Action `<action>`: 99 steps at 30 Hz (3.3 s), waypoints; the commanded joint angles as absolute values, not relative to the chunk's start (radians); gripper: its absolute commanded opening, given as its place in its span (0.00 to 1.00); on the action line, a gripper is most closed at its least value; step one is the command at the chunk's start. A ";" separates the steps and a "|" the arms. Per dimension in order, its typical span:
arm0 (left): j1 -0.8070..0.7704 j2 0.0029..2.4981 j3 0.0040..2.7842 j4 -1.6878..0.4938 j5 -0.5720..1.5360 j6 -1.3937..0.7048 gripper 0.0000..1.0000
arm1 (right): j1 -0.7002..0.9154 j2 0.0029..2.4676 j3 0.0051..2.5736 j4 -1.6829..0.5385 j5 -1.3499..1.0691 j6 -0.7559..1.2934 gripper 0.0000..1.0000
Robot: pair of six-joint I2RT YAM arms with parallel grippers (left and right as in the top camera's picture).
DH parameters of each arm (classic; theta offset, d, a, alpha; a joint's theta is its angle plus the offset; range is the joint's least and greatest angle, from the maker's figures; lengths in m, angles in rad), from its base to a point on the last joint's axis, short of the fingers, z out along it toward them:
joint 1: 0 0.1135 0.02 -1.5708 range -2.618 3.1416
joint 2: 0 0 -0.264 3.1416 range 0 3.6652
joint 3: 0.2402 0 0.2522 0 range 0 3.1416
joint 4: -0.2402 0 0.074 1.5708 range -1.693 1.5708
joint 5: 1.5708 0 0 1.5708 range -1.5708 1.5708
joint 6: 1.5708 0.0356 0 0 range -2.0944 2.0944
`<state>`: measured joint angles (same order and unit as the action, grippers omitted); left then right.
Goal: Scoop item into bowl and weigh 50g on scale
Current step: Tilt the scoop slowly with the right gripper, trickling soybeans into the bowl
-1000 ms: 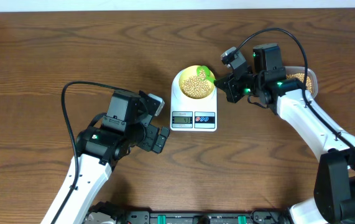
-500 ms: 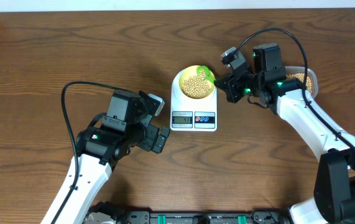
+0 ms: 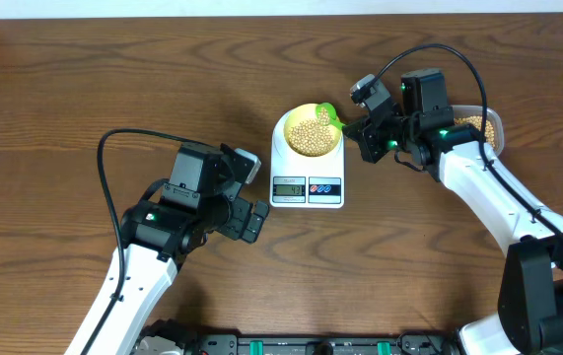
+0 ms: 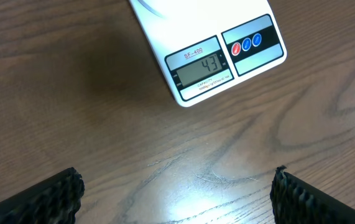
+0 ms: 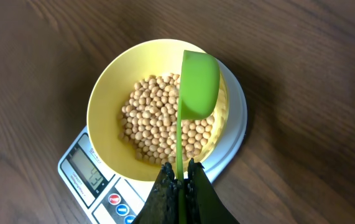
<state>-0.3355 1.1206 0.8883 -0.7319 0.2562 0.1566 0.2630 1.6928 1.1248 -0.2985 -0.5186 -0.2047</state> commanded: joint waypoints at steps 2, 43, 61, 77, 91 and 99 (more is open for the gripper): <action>-0.331 1.122 0.888 -0.731 0.250 0.153 0.98 | 0.270 1.666 1.148 -0.300 -0.560 -0.225 0.01; -0.331 1.122 0.888 -0.731 0.250 0.152 0.98 | 0.289 1.666 1.148 -0.292 -0.578 -0.225 0.01; -0.331 1.122 0.888 -0.731 0.250 0.152 0.98 | 0.297 1.666 1.148 -0.295 -0.547 -0.227 0.01; -0.331 1.122 0.888 -0.731 0.250 0.152 0.98 | 0.337 1.666 1.148 -0.304 -0.503 -0.300 0.01; -0.331 1.122 0.888 -0.731 0.250 0.152 0.98 | 0.336 1.666 1.148 -0.303 -0.505 -0.208 0.01; -0.331 1.122 0.888 -0.731 0.250 0.153 0.98 | 0.336 1.666 1.148 -0.302 -0.506 -0.206 0.01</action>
<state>-0.3355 1.1206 0.8883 -0.7319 0.2562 0.1562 0.3305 1.6928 1.1248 -0.3019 -0.5003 -0.2195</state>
